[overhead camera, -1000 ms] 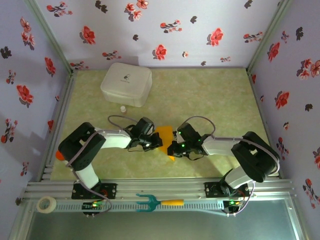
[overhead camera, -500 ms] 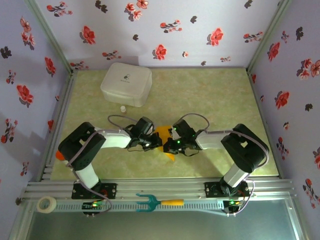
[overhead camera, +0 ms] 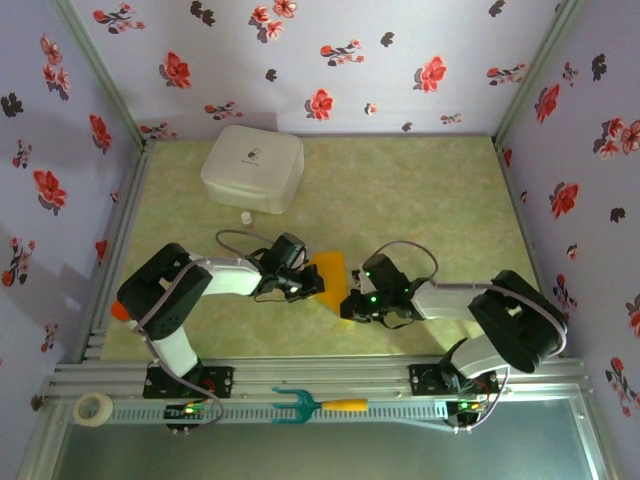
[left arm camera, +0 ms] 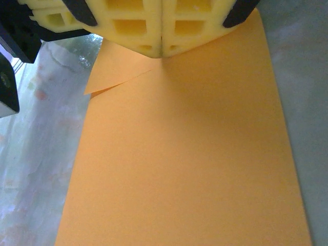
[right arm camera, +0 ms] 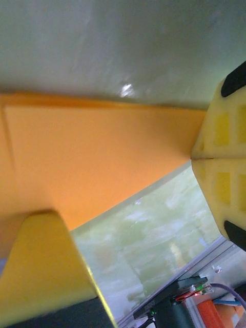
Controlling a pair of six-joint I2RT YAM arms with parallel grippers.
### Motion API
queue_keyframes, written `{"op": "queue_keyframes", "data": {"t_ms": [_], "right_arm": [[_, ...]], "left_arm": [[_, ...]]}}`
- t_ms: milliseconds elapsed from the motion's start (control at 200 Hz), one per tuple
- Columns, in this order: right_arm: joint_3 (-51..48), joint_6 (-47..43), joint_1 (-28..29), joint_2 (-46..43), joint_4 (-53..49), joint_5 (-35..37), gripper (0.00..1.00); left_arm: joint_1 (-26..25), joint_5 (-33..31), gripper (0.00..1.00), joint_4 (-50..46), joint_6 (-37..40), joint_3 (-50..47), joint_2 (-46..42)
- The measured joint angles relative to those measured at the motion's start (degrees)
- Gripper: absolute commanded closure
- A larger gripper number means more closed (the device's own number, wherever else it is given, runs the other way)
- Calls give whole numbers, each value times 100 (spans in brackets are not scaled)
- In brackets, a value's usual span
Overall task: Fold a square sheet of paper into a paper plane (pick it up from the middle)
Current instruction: Perform the third fold on the triangle at the bottom-center of the table.
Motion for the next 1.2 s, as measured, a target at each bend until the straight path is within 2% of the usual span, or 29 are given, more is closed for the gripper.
{"op": "queue_keyframes", "data": {"t_ms": [155,275,455,565,820,1055,1200], "right_arm": [[-308,190,2,-433,-81,122,93],[-334,205,2,-815,-551,249,93],[142,105,2,-1182,-1176,382,92],[540,74,2,-916,-1091,382,92],[859,81,2,420,-748,365,95],[575,87,0,409,-350,363,99],[518,101,0,382,-267,385,100]], "left_arm": [[2,13,100,7,0,0,2],[2,13,100,11,0,0,2],[4,13,100,15,0,0,2],[4,13,100,17,-2,0,2],[13,13,100,22,-2,0,2],[13,-9,98,-11,0,0,-35],[11,-306,95,-297,22,2,-315]]}}
